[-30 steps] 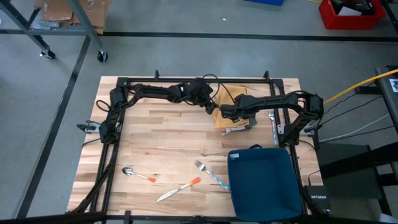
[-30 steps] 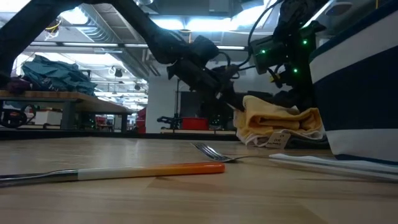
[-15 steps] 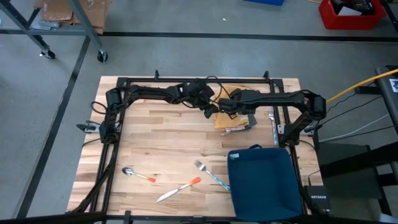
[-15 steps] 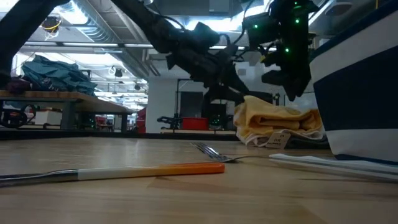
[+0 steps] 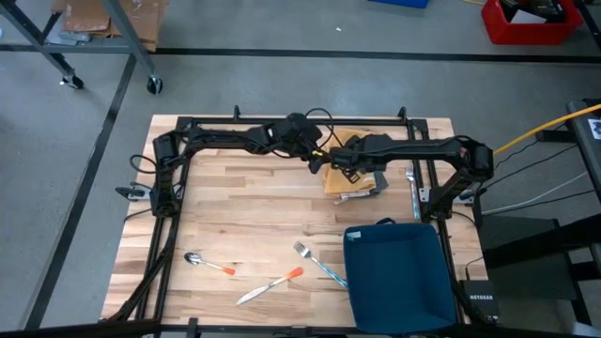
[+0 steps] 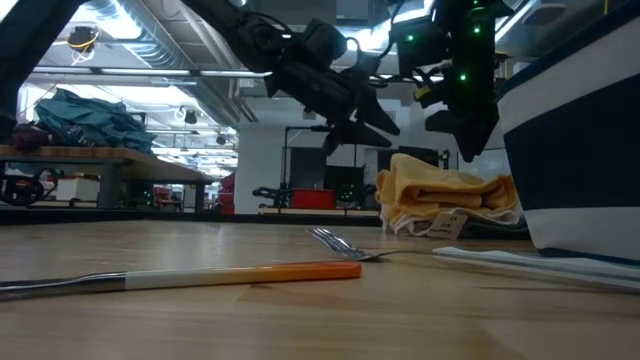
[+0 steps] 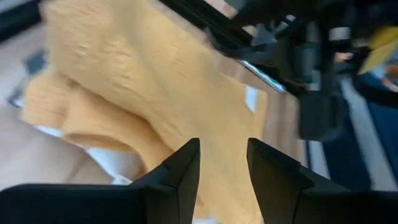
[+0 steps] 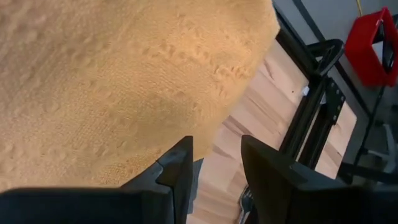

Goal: Fold towel
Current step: Move the stacked towels to the center of the table

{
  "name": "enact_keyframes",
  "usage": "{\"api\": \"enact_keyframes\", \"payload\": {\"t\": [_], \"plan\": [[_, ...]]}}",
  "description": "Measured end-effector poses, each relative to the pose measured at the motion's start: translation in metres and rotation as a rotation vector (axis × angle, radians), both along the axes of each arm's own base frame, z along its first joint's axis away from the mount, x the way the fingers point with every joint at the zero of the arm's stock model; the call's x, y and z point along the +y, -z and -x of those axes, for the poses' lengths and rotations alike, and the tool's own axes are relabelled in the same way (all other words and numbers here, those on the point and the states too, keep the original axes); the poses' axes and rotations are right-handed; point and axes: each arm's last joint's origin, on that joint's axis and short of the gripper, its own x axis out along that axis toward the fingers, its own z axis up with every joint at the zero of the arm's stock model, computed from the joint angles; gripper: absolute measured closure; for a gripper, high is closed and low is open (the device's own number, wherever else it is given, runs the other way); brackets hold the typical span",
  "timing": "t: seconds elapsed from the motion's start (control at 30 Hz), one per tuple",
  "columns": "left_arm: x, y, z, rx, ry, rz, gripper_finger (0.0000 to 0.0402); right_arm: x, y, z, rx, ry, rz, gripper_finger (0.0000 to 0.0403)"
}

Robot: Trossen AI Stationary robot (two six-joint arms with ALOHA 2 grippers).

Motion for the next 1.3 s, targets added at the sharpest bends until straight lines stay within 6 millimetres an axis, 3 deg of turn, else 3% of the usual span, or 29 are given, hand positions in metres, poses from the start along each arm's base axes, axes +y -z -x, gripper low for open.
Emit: {"api": "enact_keyframes", "payload": {"t": [0.27,0.47,0.67,0.97,1.3], "plan": [[0.000,-0.013,-0.014,-0.202,-0.065,-0.158,0.0277,0.002,-0.020,0.012,-0.055,0.006,0.055,0.0265],[-0.009,-0.011,-0.029,-0.367,-0.082,-0.207,0.0277,0.003,-0.041,0.026,-0.161,0.079,0.181,0.0265],[-0.015,0.008,-0.039,-0.343,-0.220,-0.245,0.0277,0.003,-0.058,0.038,-0.214,0.089,0.292,0.0265],[-0.015,0.026,-0.051,-0.453,-0.232,-0.215,0.0277,0.002,-0.075,0.046,-0.335,0.165,0.510,0.0265],[-0.031,0.064,-0.073,-0.395,-0.206,-0.137,0.0277,0.001,-0.077,0.039,-0.392,0.145,0.482,0.0265]]}}
